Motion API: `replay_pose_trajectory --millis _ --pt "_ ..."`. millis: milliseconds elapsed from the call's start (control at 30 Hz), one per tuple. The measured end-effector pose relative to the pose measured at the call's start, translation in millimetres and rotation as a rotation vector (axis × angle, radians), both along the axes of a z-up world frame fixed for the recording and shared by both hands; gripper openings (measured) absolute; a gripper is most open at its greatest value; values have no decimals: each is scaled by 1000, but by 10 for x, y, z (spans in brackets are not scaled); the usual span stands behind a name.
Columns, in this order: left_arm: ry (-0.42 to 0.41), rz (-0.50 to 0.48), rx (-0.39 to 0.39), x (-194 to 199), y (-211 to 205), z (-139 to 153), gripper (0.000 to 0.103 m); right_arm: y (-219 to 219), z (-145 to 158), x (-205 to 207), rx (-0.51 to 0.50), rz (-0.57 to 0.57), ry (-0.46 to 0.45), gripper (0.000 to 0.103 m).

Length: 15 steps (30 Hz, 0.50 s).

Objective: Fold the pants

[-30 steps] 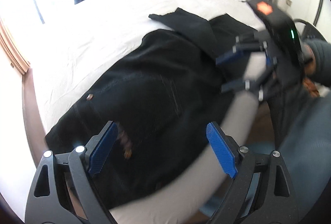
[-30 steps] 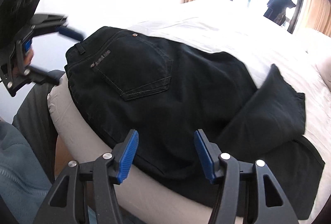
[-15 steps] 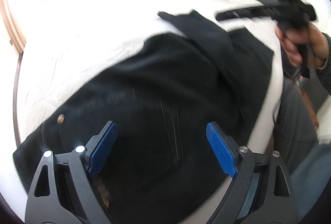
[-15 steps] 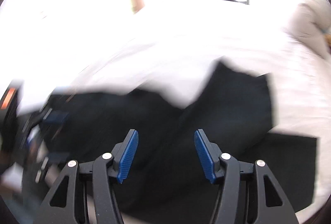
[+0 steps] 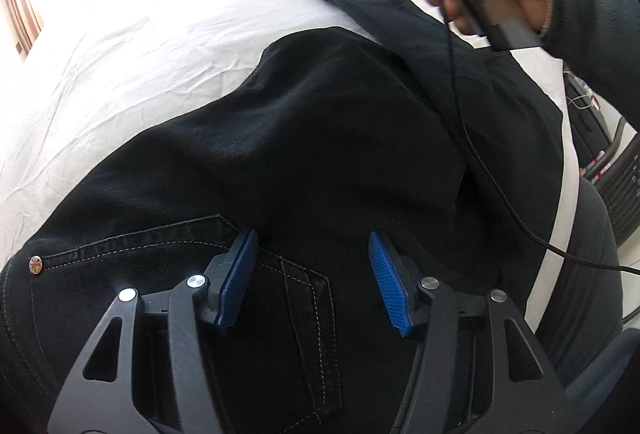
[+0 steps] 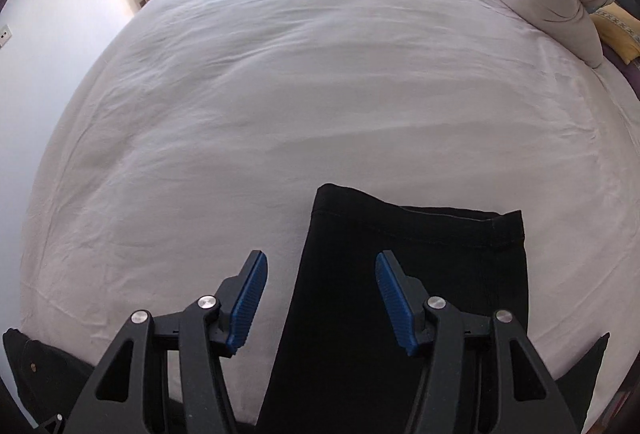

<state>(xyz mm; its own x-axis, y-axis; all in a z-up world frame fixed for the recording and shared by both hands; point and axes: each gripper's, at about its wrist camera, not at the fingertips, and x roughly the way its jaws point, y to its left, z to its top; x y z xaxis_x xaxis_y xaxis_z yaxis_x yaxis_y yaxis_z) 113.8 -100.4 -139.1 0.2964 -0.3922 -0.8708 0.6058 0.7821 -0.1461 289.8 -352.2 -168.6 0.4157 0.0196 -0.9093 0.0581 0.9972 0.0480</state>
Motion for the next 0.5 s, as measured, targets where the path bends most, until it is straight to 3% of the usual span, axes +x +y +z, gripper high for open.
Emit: replay_pose_trajectory --millis 200,267,333,500 --pt "3 3 -6 54 14 -55 56 31 -287 149 -34 -24 61 56" --pt "-2 2 -2 13 -20 -65 56 24 -270 159 -32 -19 53 40" --pt "-5 3 4 -2 -27 -64 56 -37 -248 158 -18 -30 57 16" --pt "-10 8 16 -37 -12 -85 56 -224 -149 84 39 -61 39 8"
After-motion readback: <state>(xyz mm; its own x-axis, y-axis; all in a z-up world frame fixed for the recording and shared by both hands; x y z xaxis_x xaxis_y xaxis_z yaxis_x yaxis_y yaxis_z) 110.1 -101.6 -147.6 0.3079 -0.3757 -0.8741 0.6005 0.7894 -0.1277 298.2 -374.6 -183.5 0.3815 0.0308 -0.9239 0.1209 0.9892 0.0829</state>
